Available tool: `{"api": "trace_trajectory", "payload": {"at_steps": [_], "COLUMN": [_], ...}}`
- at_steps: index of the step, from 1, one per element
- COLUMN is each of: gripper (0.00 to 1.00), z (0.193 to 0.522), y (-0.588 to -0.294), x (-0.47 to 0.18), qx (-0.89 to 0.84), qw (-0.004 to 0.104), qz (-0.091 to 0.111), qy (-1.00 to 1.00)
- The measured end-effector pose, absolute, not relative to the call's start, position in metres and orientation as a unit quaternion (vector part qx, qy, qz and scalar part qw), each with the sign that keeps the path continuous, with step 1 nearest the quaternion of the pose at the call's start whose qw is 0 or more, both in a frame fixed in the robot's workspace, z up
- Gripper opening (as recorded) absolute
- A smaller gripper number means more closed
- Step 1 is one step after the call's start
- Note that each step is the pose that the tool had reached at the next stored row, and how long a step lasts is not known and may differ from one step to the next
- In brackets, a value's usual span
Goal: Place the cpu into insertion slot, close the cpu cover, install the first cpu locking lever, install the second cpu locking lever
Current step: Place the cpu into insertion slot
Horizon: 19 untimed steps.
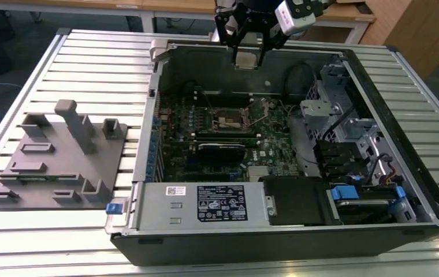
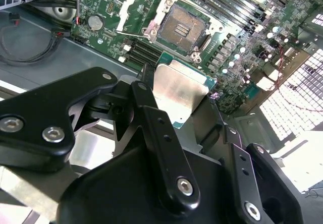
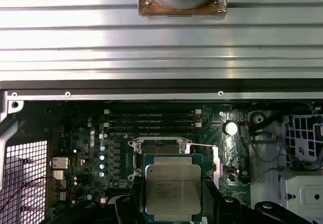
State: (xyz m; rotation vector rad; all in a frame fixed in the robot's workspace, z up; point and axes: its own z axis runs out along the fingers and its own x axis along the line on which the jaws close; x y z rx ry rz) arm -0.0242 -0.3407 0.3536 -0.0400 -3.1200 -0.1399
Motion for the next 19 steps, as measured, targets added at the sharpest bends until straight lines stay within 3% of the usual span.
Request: {"api": "trace_trajectory", "payload": {"at_steps": [19], "gripper": [0.54], "z": [0.3448], "y": [-0.3407], "x": [-0.0242], "qx": [-0.013], "qw": [0.009], "qz": [-0.045], "qy": [-0.999]}}
